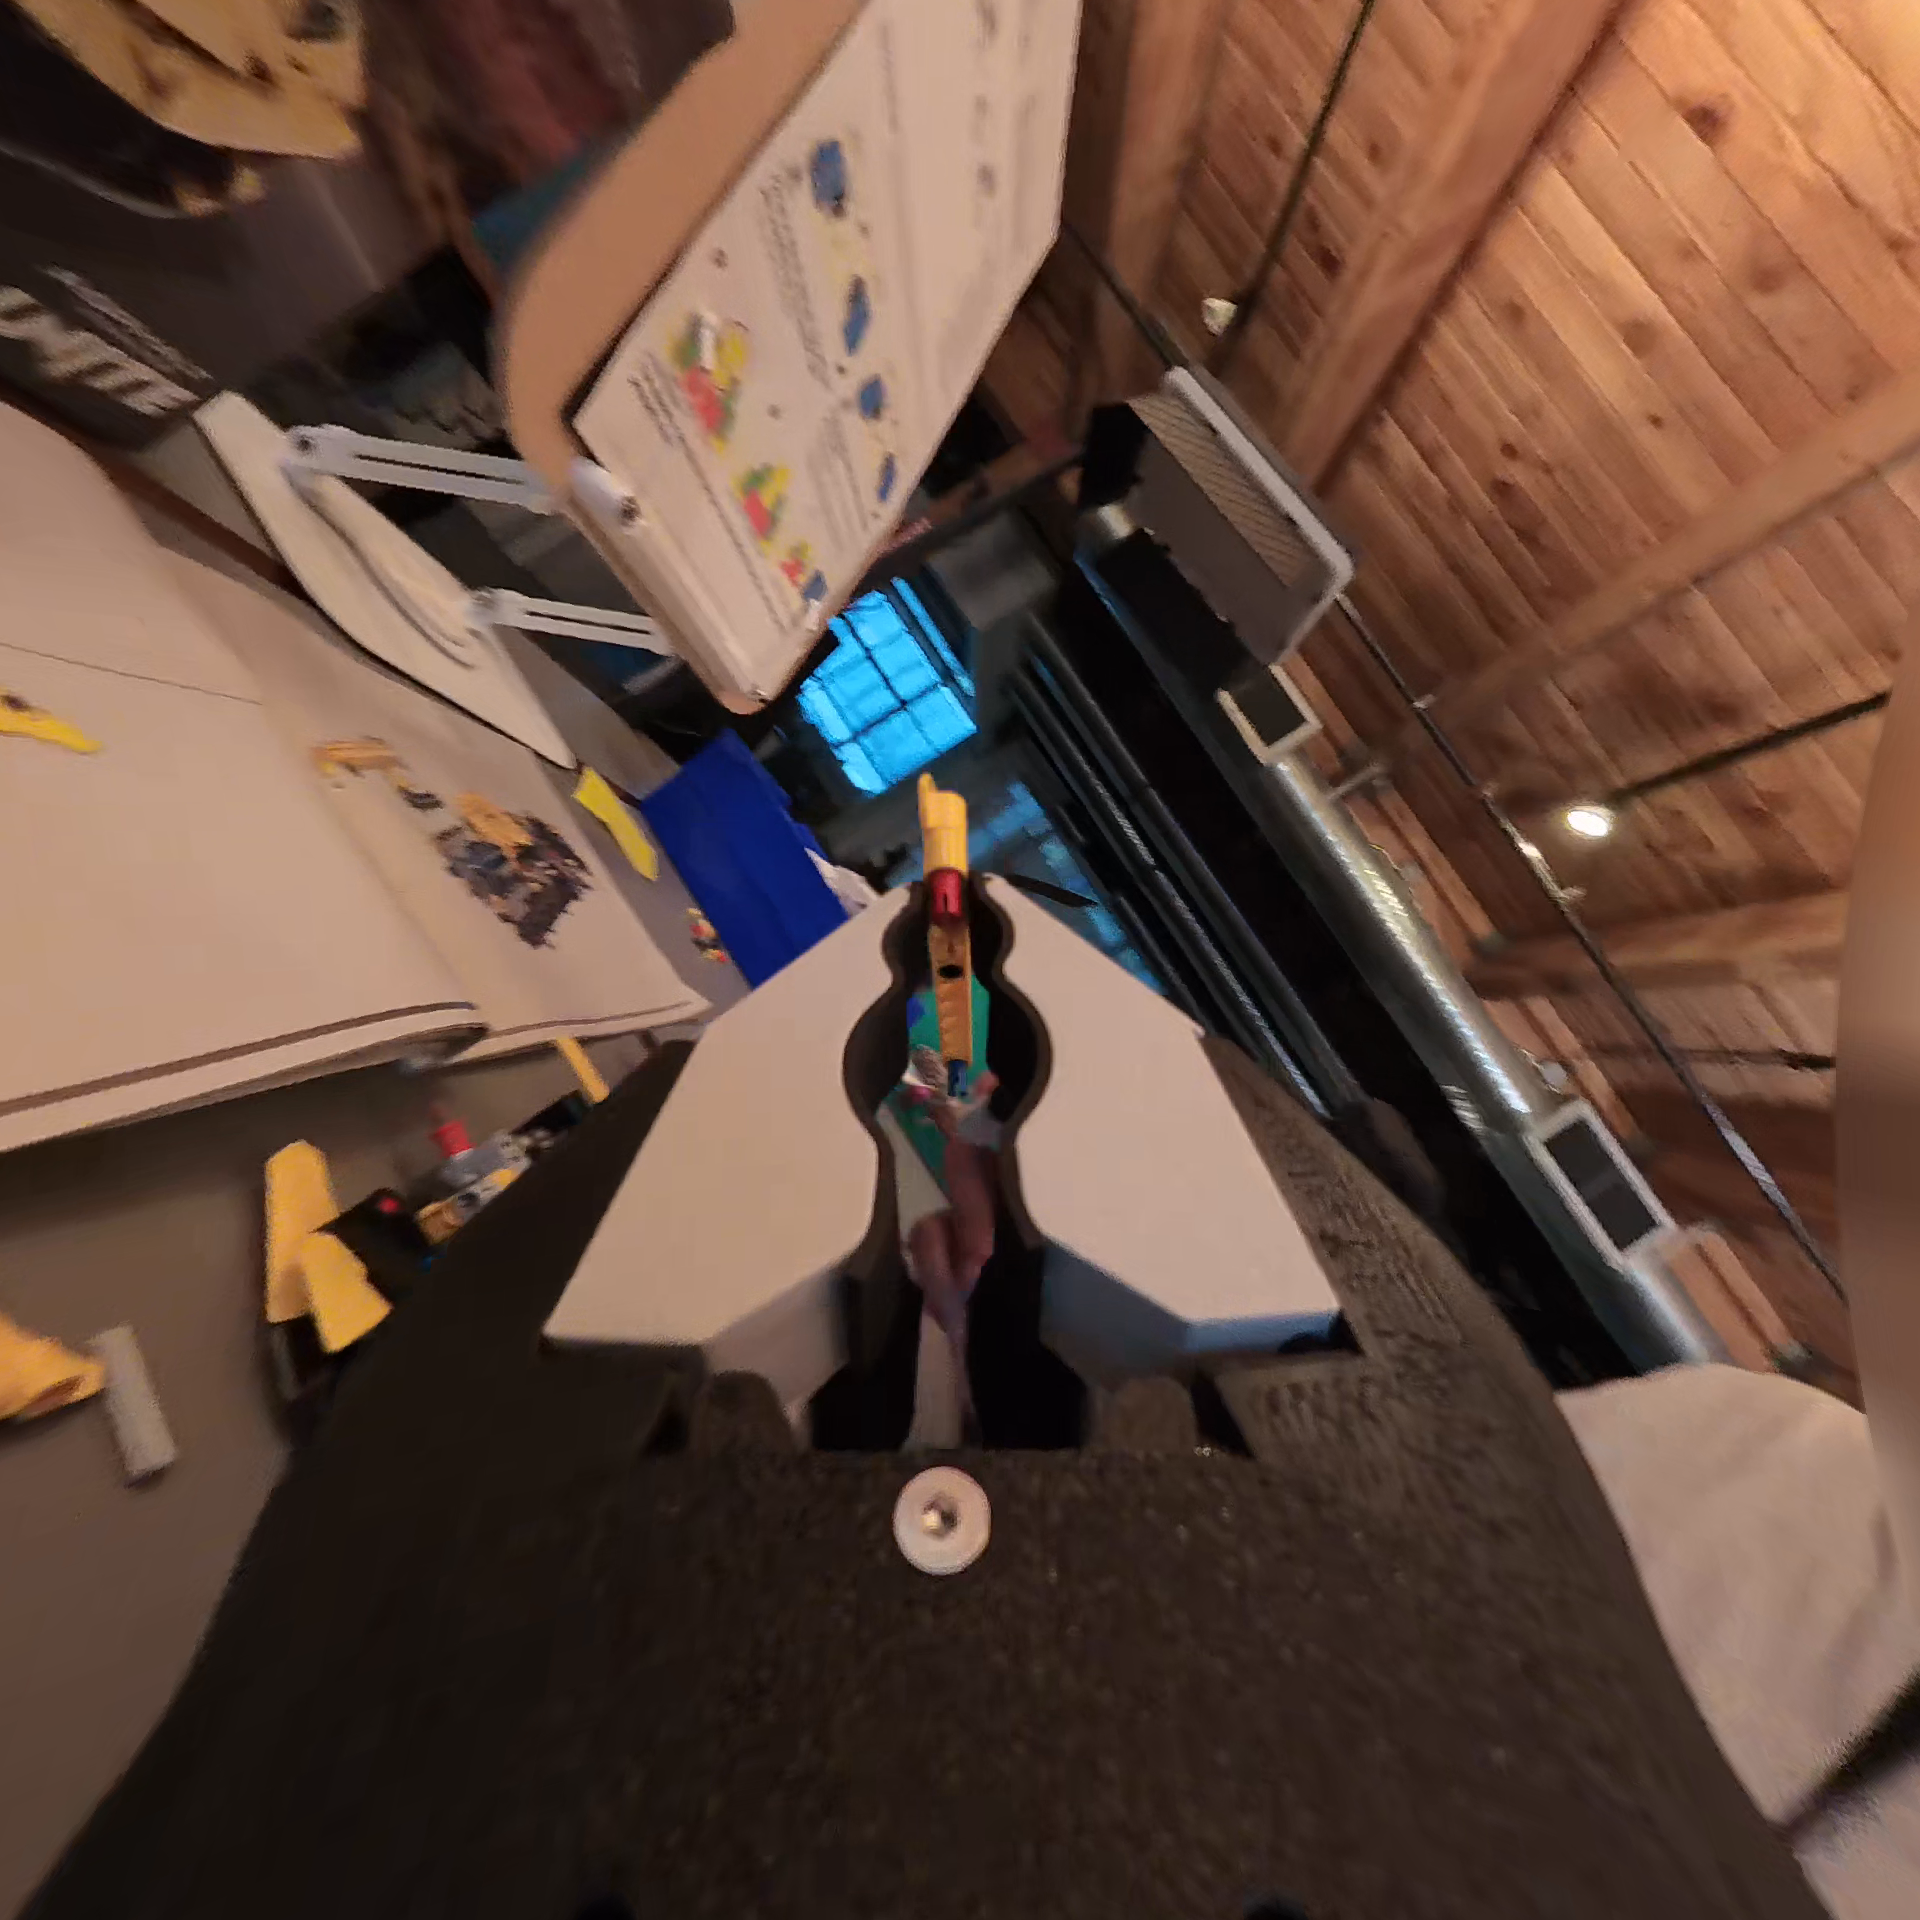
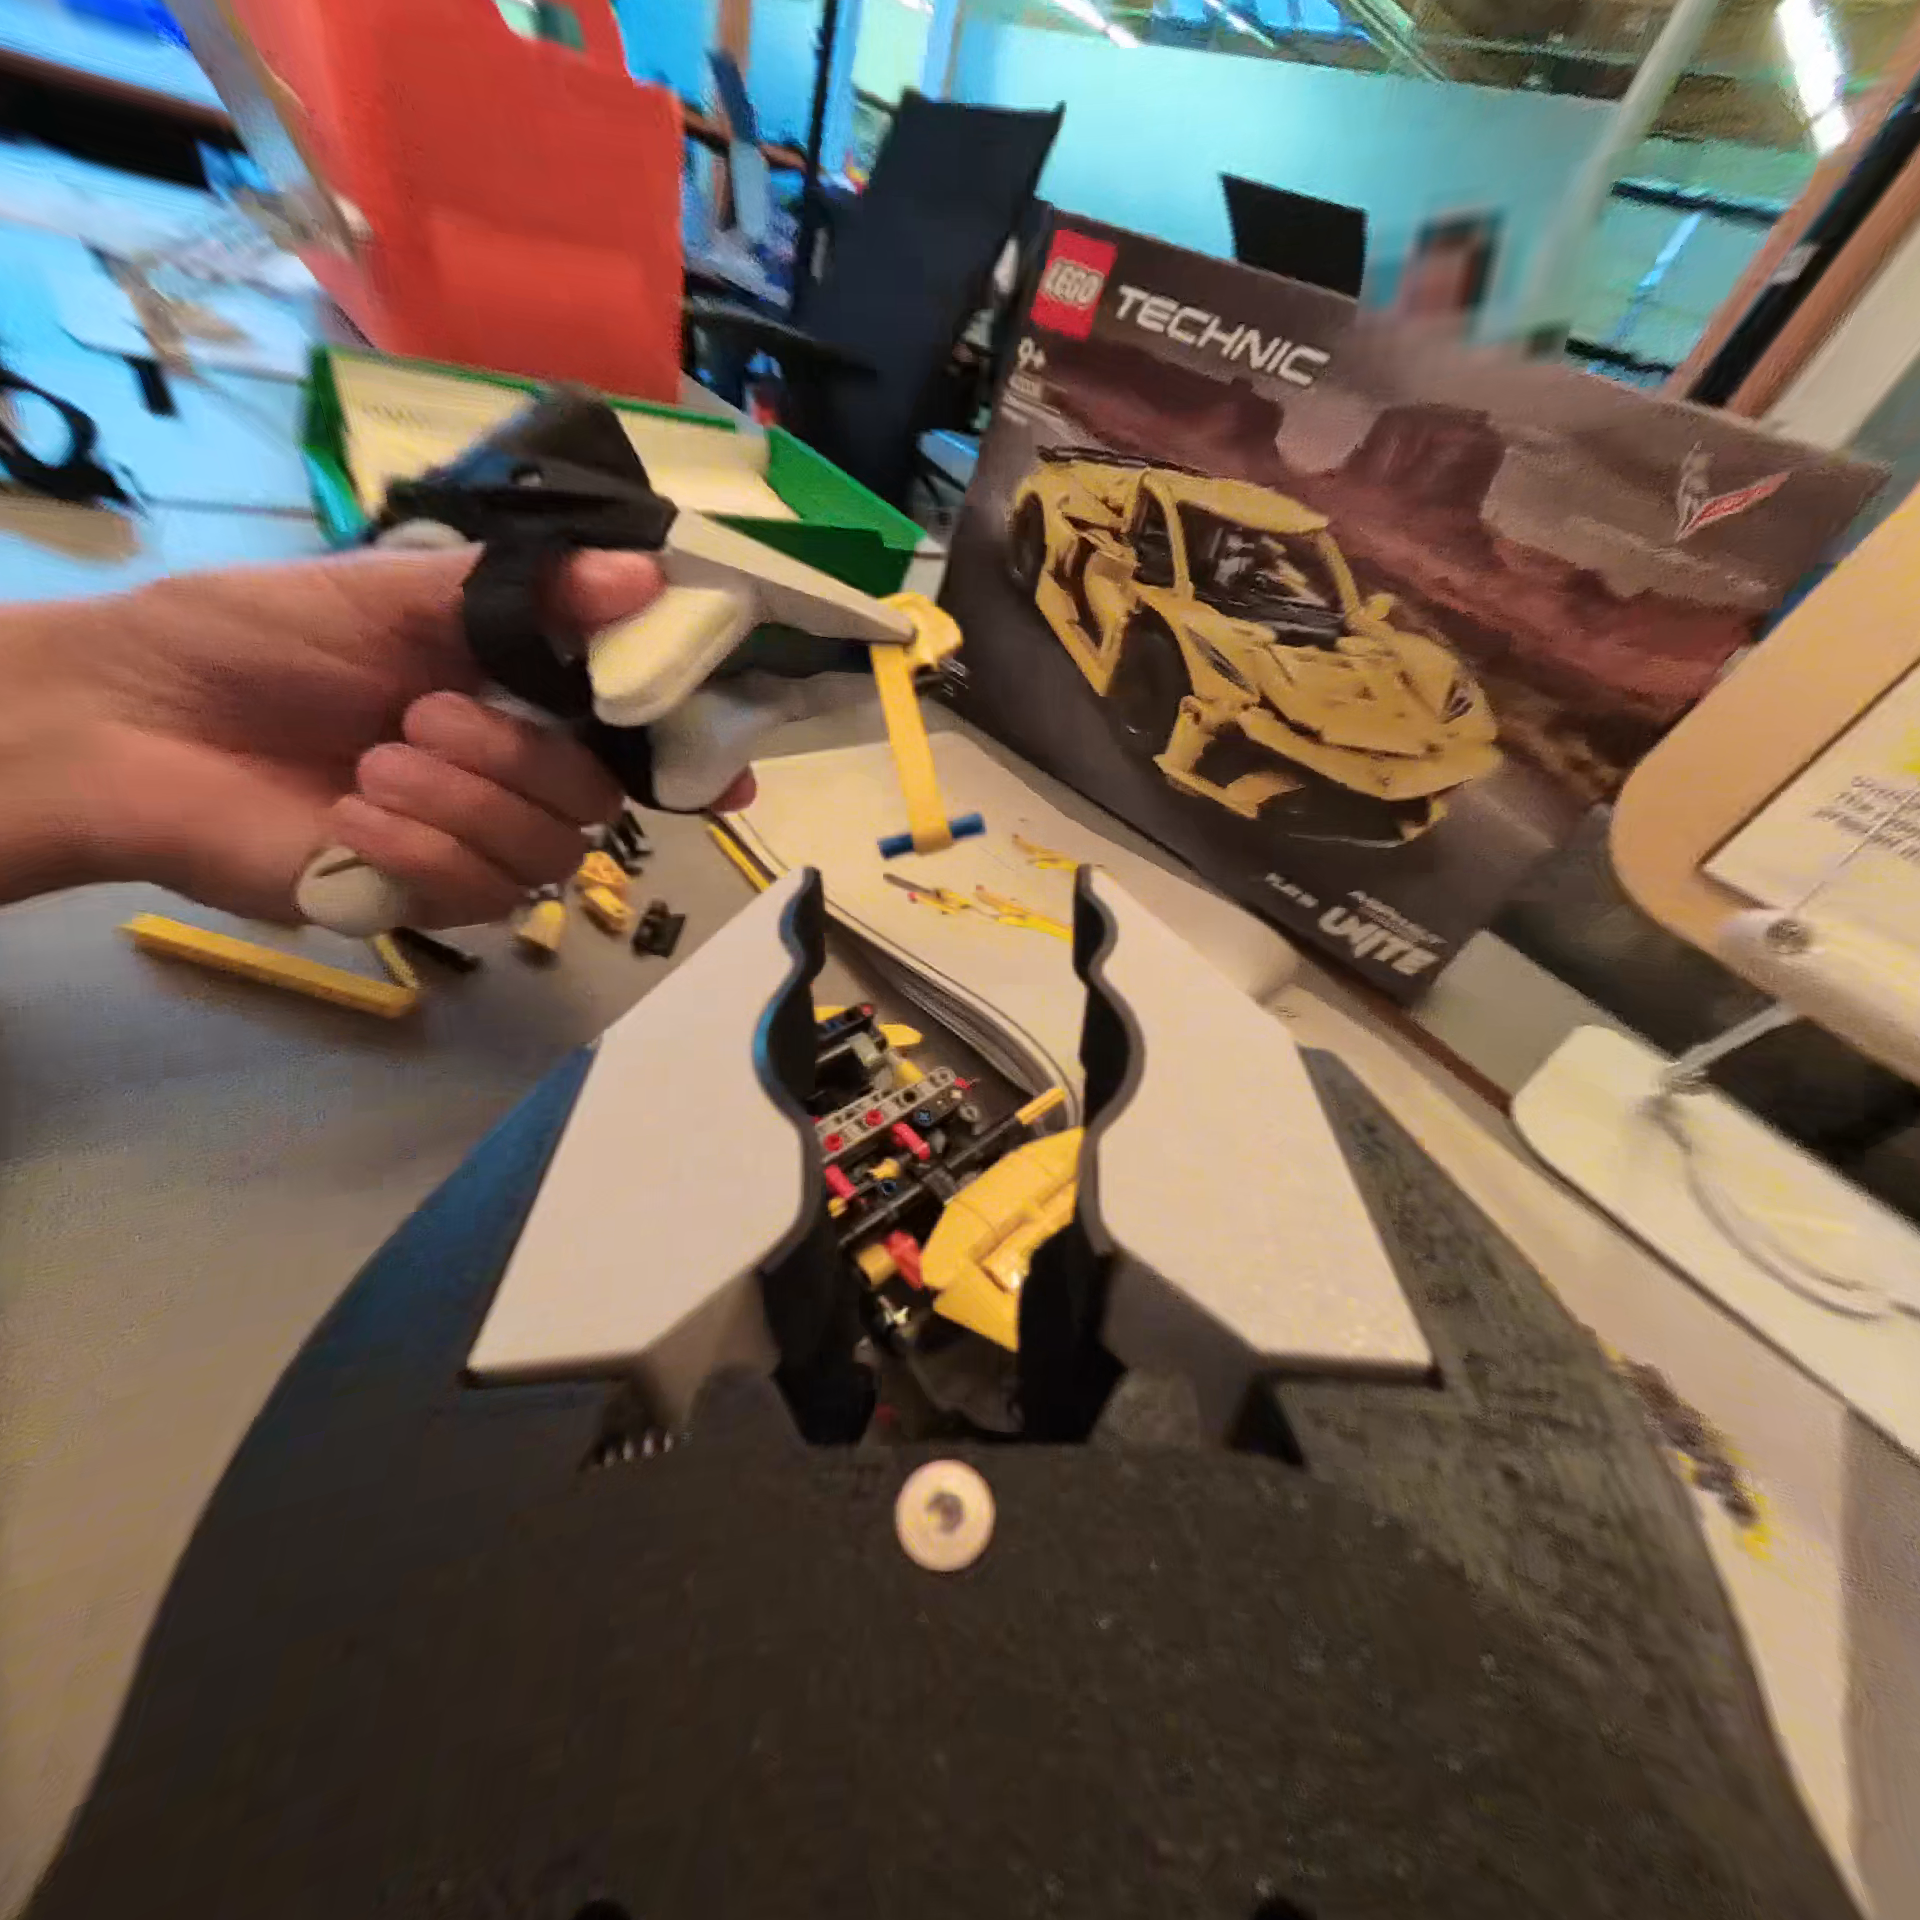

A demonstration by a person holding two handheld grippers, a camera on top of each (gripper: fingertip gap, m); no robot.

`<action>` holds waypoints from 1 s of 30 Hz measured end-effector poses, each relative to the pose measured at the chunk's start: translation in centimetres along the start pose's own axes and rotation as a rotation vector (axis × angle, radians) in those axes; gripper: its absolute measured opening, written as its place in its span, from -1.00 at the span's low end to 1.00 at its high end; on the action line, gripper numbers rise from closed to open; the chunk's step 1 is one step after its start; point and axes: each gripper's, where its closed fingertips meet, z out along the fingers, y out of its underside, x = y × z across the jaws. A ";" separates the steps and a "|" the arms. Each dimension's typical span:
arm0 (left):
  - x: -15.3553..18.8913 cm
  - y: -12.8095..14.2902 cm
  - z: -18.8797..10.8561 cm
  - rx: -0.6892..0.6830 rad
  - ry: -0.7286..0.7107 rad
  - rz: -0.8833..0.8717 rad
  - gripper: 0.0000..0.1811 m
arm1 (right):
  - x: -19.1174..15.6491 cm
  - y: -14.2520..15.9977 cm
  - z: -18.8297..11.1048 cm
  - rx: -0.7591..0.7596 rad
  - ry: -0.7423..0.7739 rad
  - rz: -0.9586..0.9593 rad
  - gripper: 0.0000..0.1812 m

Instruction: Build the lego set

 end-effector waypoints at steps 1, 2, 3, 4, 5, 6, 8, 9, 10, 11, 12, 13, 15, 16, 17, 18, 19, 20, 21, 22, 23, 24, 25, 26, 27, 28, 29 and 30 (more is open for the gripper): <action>-0.4 0.2 0.0 0.017 -0.041 0.014 -0.92 | -0.6 0.1 0.5 -0.022 0.017 -0.045 -0.53; -0.6 0.5 0.2 0.032 -0.072 0.016 -0.93 | -1.2 0.2 1.1 -0.056 0.030 -0.097 -0.52; -0.6 1.1 0.4 0.039 -0.091 0.010 -0.92 | -1.6 0.0 1.5 -0.074 0.045 -0.155 -0.52; -0.5 1.6 0.5 0.050 -0.112 0.009 -0.92 | -1.8 -0.4 1.8 -0.076 0.073 -0.205 -0.58; -0.4 2.0 0.5 0.064 -0.135 0.021 -0.92 | -1.8 -0.8 2.0 -0.075 0.099 -0.249 -0.64; -0.2 2.4 0.4 0.070 -0.157 0.035 -0.92 | -1.9 -0.9 2.2 -0.087 0.105 -0.282 -0.68; 0.4 3.1 0.0 0.077 -0.178 0.051 -0.92 | -2.7 -0.2 2.8 -0.139 0.055 -0.285 -0.63; 0.8 3.5 -0.1 0.068 -0.176 0.053 -0.92 | -3.1 0.2 2.9 -0.158 0.020 -0.263 -0.64; 1.0 3.9 -0.3 0.053 -0.184 0.058 -0.92 | -3.2 0.6 2.9 -0.175 0.005 -0.240 -0.65; 1.2 4.3 -0.5 0.041 -0.199 0.068 -0.92 | -3.1 0.8 2.9 -0.184 -0.006 -0.229 -0.68; 1.3 4.5 -0.8 0.034 -0.212 0.080 -0.92 | -3.3 1.0 2.7 -0.192 -0.034 -0.226 -0.77; 1.5 4.8 -1.1 0.026 -0.219 0.086 -0.92 | -3.7 1.1 2.5 -0.193 -0.066 -0.222 -0.91; 1.8 5.4 -1.7 0.012 -0.226 0.083 -0.92 | -4.4 1.1 2.1 -0.189 -0.139 -0.203 -0.92; 1.9 5.7 -2.0 0.004 -0.229 0.083 -0.93 | -4.8 1.2 2.0 -0.192 -0.186 -0.180 -0.92; 1.9 6.0 -2.3 -0.009 -0.232 0.088 -0.92 | -5.2 1.4 1.8 -0.202 -0.239 -0.146 -0.93; 2.0 6.3 -2.6 -0.023 -0.237 0.102 -0.92 | -5.5 1.5 1.6 -0.211 -0.293 -0.102 -0.92; 2.0 6.6 -2.9 -0.039 -0.241 0.121 -0.92 | -5.9 1.7 1.4 -0.217 -0.345 -0.064 -0.92; 2.1 7.0 -3.1 -0.062 -0.242 0.140 -0.91 | -6.3 1.9 1.3 -0.216 -0.380 -0.058 -0.92; 2.2 7.4 -3.3 -0.090 -0.237 0.161 -0.90 | -6.5 2.0 1.0 -0.207 -0.404 -0.075 -0.92; 2.5 7.9 -3.5 -0.127 -0.226 0.182 -0.87 | -6.9 2.2 0.7 -0.204 -0.440 -0.085 -0.92; 2.7 8.2 -3.9 -0.163 -0.217 0.203 -0.80 | -7.2 2.5 0.4 -0.216 -0.479 -0.086 -0.92; 3.0 8.5 -4.3 -0.197 -0.207 0.230 -0.72 | -7.3 2.8 0.1 -0.236 -0.505 -0.079 -0.92; 3.4 8.8 -4.9 -0.235 -0.190 0.274 -0.69 | -7.4 3.0 -0.1 -0.240 -0.535 -0.078 -0.92; 3.9 9.2 -5.5 -0.278 -0.173 0.342 -0.67 | -7.5 3.0 -0.4 -0.241 -0.565 -0.077 -0.92; 4.0 9.4 -6.2 -0.323 -0.174 0.430 -0.61 | -7.5 2.9 -0.7 -0.245 -0.593 -0.073 -0.92; 3.9 9.7 -6.9 -0.373 -0.191 0.535 -0.54 | -7.8 2.6 -1.1 -0.239 -0.645 -0.070 -0.92; 3.6 9.9 -7.5 -0.429 -0.208 0.641 -0.50 | -8.4 2.2 -1.8 -0.234 -0.718 -0.061 -0.92; 3.4 10.3 -7.9 -0.484 -0.219 0.730 -0.48 | -8.8 1.9 -2.2 -0.238 -0.780 -0.049 -0.92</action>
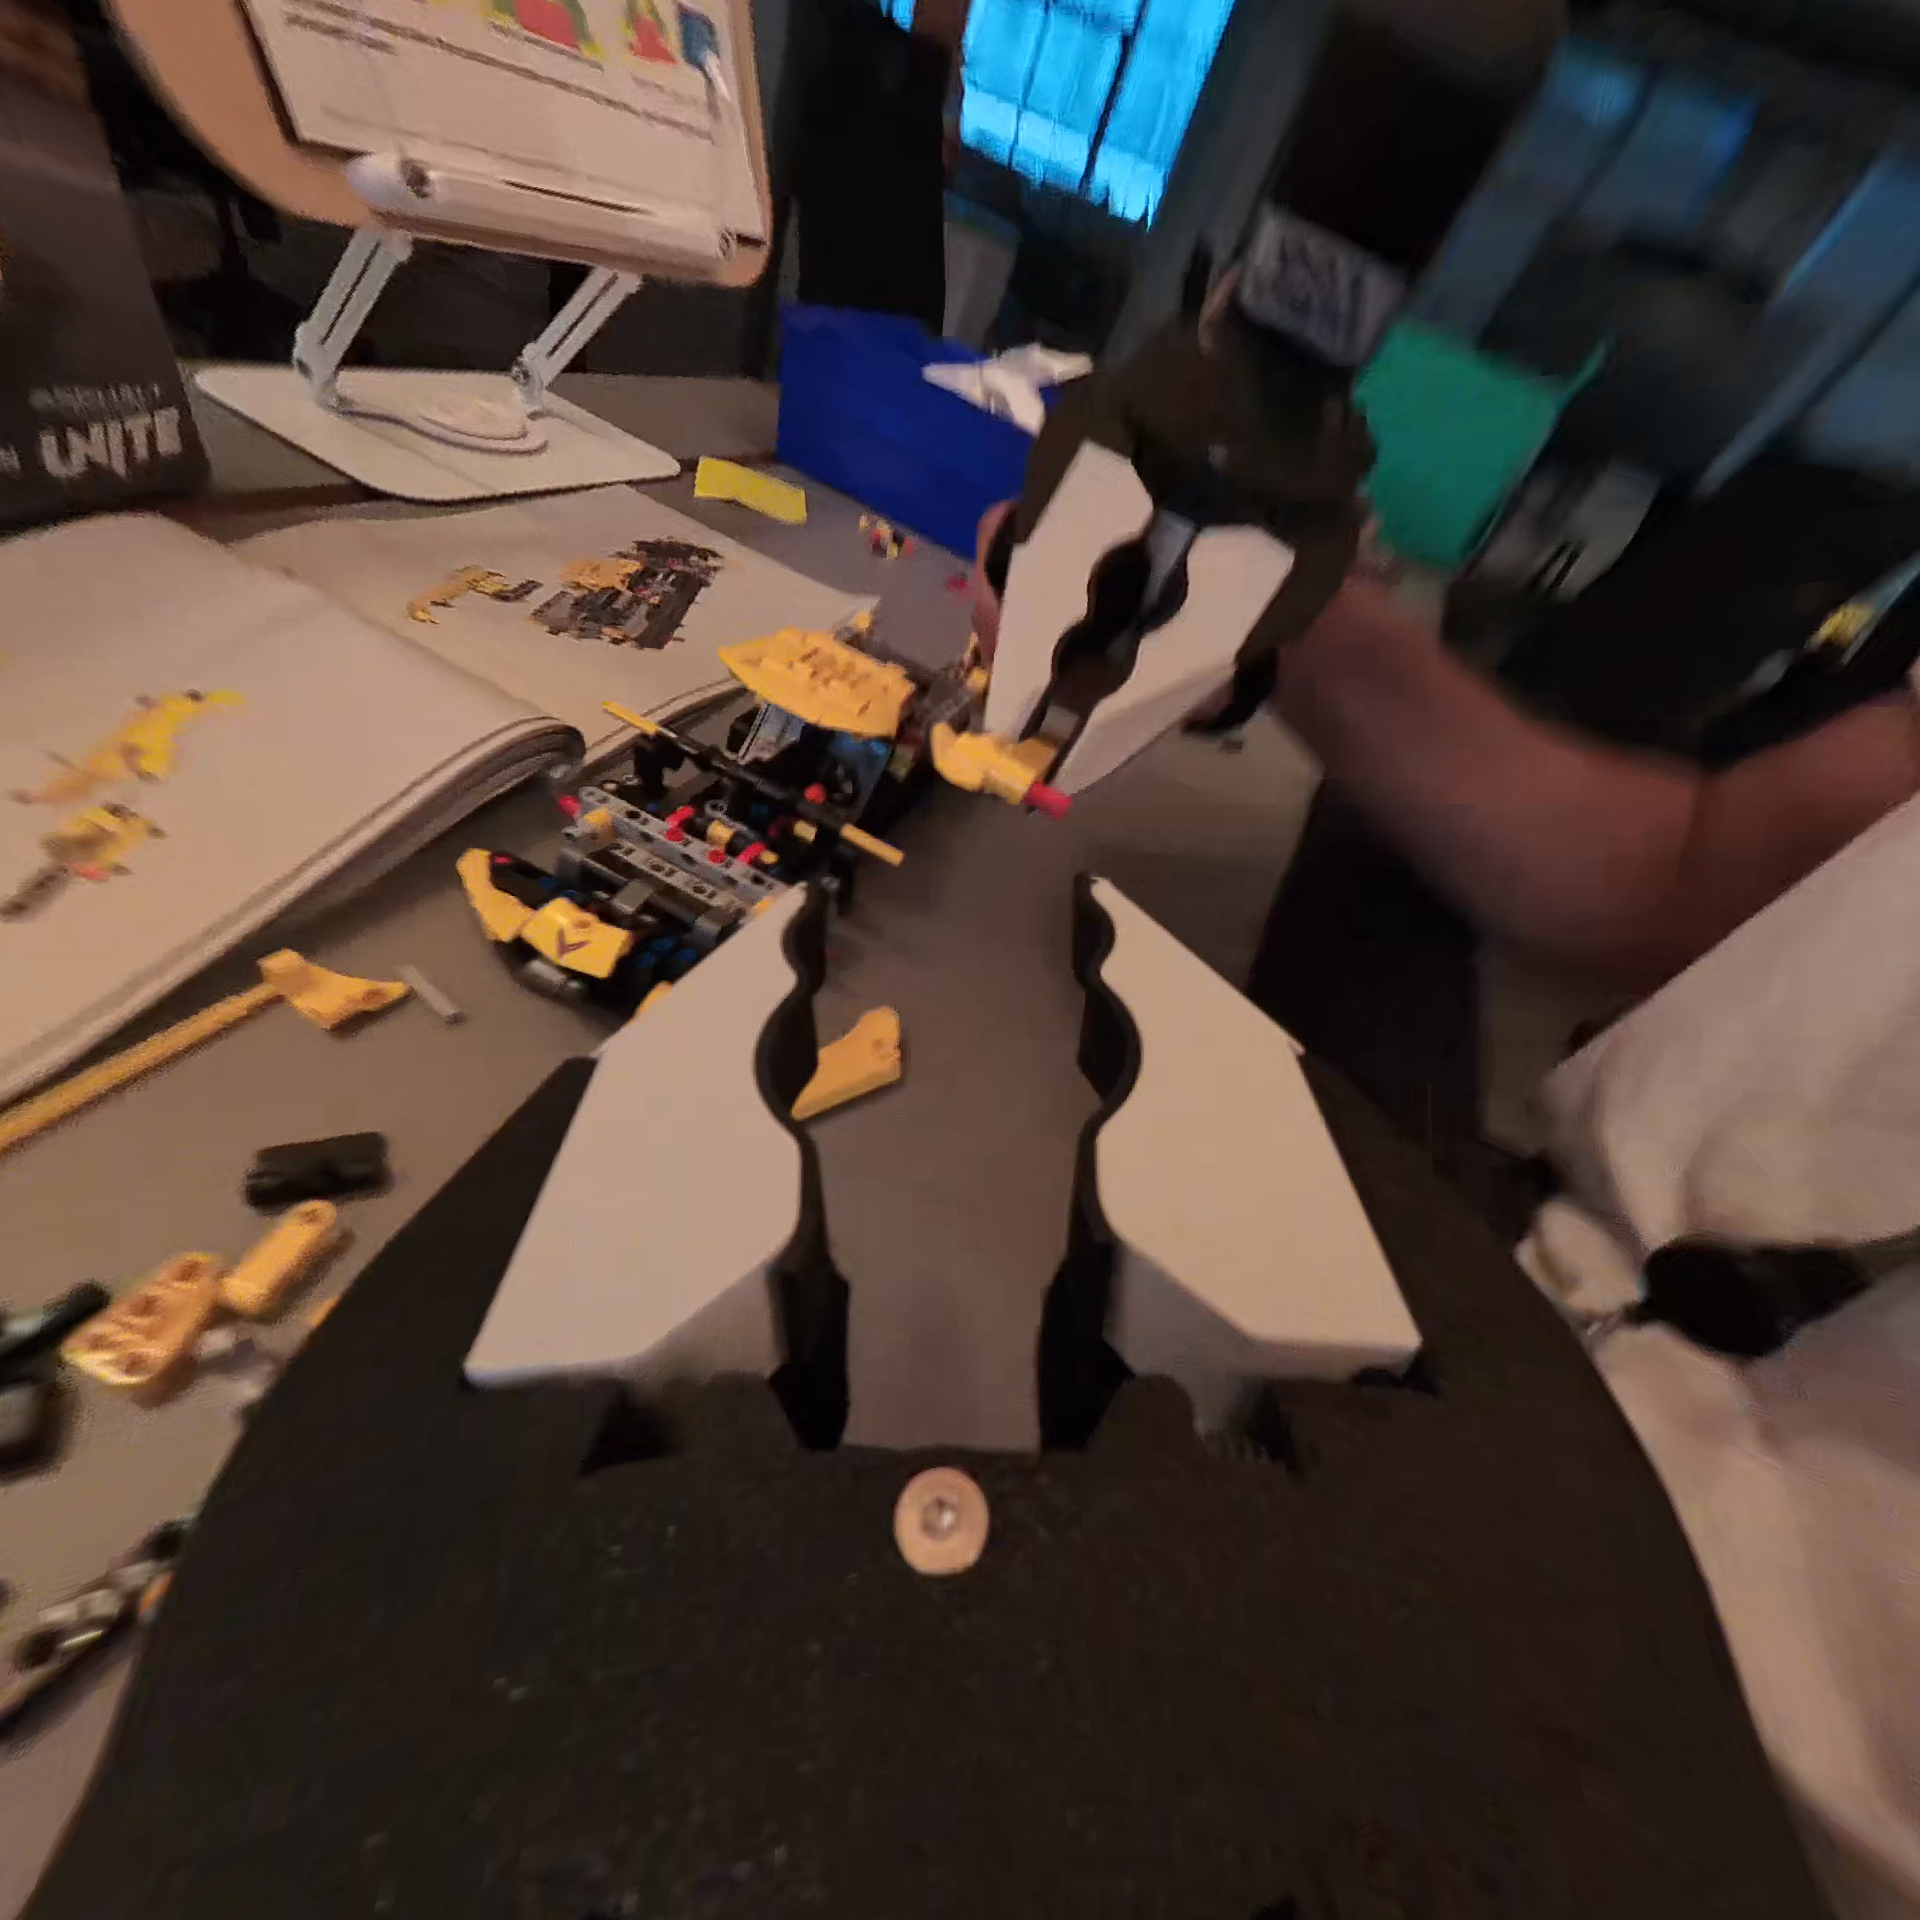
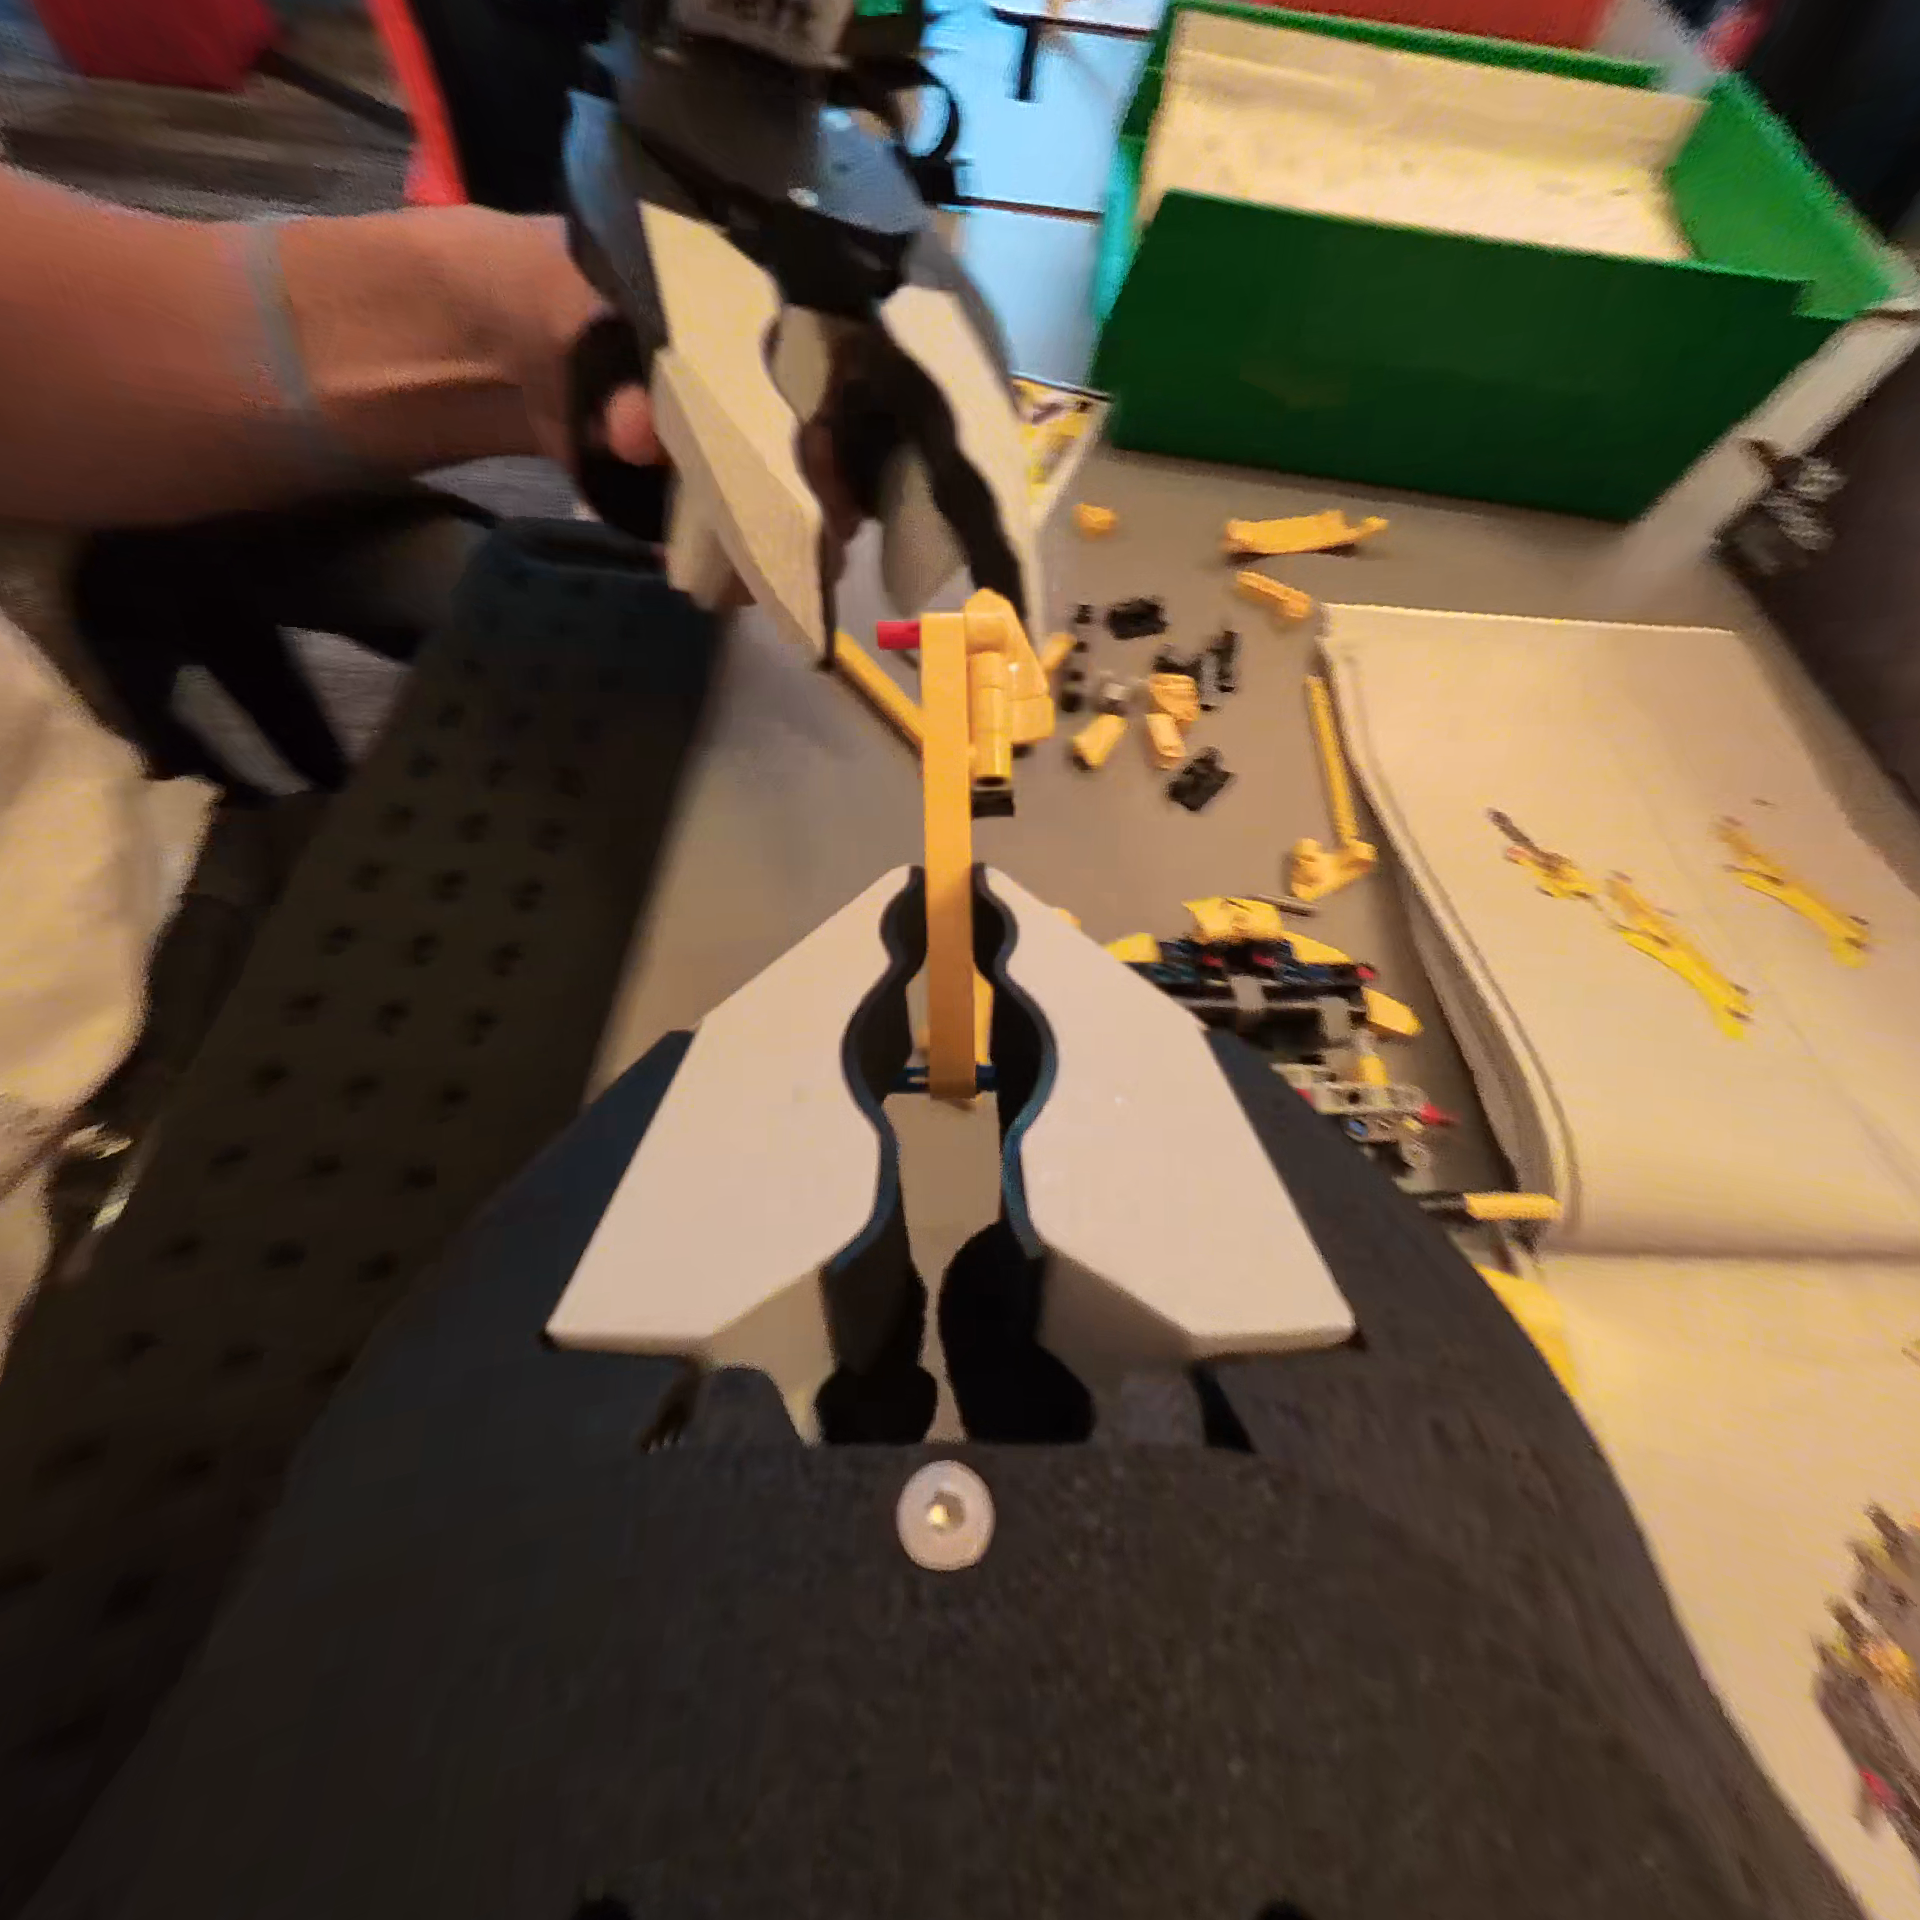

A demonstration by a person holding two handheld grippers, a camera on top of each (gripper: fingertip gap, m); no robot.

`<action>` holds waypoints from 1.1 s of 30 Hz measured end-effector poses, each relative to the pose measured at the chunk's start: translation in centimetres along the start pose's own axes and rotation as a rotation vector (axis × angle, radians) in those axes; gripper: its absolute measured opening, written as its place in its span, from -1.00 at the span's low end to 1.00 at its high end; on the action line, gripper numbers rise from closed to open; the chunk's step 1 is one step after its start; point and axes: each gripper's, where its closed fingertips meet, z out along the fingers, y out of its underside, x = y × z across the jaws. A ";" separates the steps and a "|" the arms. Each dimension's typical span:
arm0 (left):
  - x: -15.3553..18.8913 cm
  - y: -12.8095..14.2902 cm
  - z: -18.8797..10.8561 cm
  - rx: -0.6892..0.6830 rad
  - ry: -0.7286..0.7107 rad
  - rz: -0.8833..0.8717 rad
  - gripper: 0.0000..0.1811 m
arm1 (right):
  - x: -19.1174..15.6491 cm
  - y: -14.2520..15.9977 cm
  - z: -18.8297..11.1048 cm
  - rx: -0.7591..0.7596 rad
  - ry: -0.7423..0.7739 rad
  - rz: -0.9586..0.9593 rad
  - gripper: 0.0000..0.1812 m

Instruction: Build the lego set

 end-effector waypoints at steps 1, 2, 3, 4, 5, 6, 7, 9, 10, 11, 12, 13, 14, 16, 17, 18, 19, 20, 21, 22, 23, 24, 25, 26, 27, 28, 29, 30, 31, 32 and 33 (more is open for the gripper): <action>0.2 0.2 -0.2 -0.031 -0.001 0.067 -0.47 | -0.8 -0.1 0.0 -0.009 -0.071 0.009 -0.92; 0.8 0.2 -0.2 -0.043 0.023 0.108 -0.45 | -1.7 -0.2 0.0 -0.019 -0.145 0.018 -0.92; 1.7 0.1 -0.2 -0.045 0.068 0.128 -0.45 | -2.3 -0.5 0.0 -0.012 -0.191 0.017 -0.92; 2.6 0.0 -0.1 -0.034 0.112 0.138 -0.45 | -2.6 -0.7 0.0 -0.003 -0.222 0.019 -0.92; 3.2 -0.2 -0.1 -0.013 0.141 0.147 -0.45 | -2.9 -0.8 0.0 0.000 -0.255 0.029 -0.92; 3.5 -0.3 -0.1 0.014 0.156 0.161 -0.45 | -3.2 -0.8 0.0 0.003 -0.281 0.037 -0.92; 3.7 -0.3 -0.1 0.042 0.164 0.172 -0.45 | -3.2 -0.8 0.1 0.007 -0.288 0.040 -0.92; 4.0 -0.2 -0.1 0.086 0.186 0.164 -0.45 | -3.2 -0.7 0.2 0.028 -0.299 0.060 -0.92; 4.0 0.0 0.0 0.099 0.195 0.155 -0.45 | -3.0 -0.7 0.2 0.051 -0.295 0.073 -0.92; 3.9 0.2 0.2 0.102 0.194 0.145 -0.45 | -2.7 -0.8 0.3 0.084 -0.287 0.089 -0.92; 3.6 0.5 0.6 0.102 0.185 0.135 -0.45 | -2.6 -0.9 0.3 0.118 -0.290 0.109 -0.92; 3.1 0.8 1.0 0.105 0.170 0.123 -0.45 | -2.7 -0.9 0.3 0.141 -0.308 0.132 -0.92; 2.8 1.0 1.3 0.116 0.160 0.112 -0.45 | -3.0 -0.8 0.3 0.150 -0.332 0.152 -0.92; 2.8 1.1 1.8 0.114 0.159 0.122 -0.45 | -3.3 -0.3 0.5 0.138 -0.343 0.152 -0.92; 2.7 1.1 2.0 0.111 0.147 0.139 -0.45 | -3.5 0.0 0.6 0.119 -0.347 0.145 -0.92; 2.6 1.0 2.1 0.120 0.136 0.150 -0.45 | -3.5 0.3 0.7 0.098 -0.350 0.144 -0.92; 2.6 1.1 2.3 0.118 0.138 0.157 -0.45 | -3.4 0.4 0.7 0.085 -0.349 0.147 -0.92; 2.7 1.4 2.6 0.100 0.143 0.161 -0.45 | -3.4 0.5 0.7 0.080 -0.350 0.148 -0.92; 2.6 1.8 2.8 0.078 0.140 0.163 -0.45 | -3.3 0.5 0.7 0.077 -0.350 0.147 -0.92; 2.5 2.1 2.9 0.062 0.136 0.168 -0.45 | -3.3 0.5 0.7 0.074 -0.347 0.146 -0.92; 2.5 2.2 3.0 0.057 0.132 0.175 -0.46 | -3.1 0.6 0.7 0.075 -0.340 0.142 -0.92; 2.4 2.2 3.0 0.056 0.123 0.182 -0.46 | -3.1 0.5 0.6 0.089 -0.338 0.141 -0.92; 2.3 2.1 3.0 0.059 0.113 0.187 -0.46 | -3.2 0.3 0.5 0.103 -0.346 0.147 -0.92; 2.2 2.1 2.9 0.065 0.111 0.187 -0.46 | -3.3 0.3 0.6 0.105 -0.353 0.154 -0.92; 2.1 2.0 2.9 0.069 0.110 0.185 -0.46 | -3.4 0.5 0.6 0.100 -0.355 0.159 -0.92; 2.0 1.9 2.8 0.071 0.103 0.182 -0.46 | -3.6 0.4 0.6 0.106 -0.371 0.167 -0.92; 1.9 1.8 2.7 0.079 0.099 0.180 -0.46 | -3.7 0.3 0.5 0.118 -0.382 0.178 -0.92; 1.9 1.7 2.6 0.088 0.102 0.175 -0.46 | -3.6 0.2 0.5 0.124 -0.379 0.184 -0.92; 1.9 1.6 2.5 0.093 0.106 0.166 -0.46 | -3.5 0.4 0.5 0.117 -0.371 0.186 -0.92; 1.9 1.6 2.4 0.094 0.110 0.157 -0.46 | -3.3 0.5 0.5 0.110 -0.358 0.181 -0.92; 1.8 1.5 2.4 0.094 0.112 0.149 -0.46 | -3.1 0.5 0.5 0.114 -0.339 0.175 -0.92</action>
